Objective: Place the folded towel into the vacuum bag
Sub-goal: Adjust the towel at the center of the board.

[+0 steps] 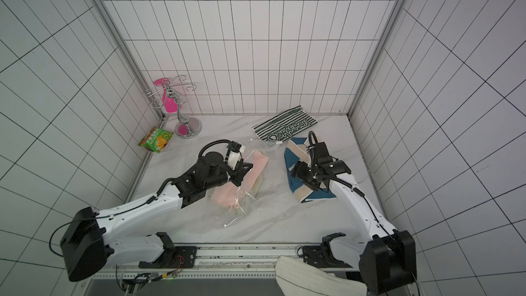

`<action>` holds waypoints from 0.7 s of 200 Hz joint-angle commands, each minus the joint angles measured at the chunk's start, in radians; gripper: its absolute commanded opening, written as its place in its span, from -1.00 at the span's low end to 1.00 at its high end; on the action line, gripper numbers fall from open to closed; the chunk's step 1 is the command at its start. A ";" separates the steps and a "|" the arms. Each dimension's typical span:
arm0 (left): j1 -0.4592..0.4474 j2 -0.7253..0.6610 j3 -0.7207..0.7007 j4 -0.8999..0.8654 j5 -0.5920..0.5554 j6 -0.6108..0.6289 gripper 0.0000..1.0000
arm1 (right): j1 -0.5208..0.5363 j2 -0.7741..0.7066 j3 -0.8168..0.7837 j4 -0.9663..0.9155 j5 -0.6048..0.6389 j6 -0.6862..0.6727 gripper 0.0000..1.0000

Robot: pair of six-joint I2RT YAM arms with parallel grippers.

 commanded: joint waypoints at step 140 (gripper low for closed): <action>0.019 -0.047 -0.020 -0.015 0.028 -0.033 -1.00 | -0.130 0.504 0.365 0.017 0.248 -0.102 0.45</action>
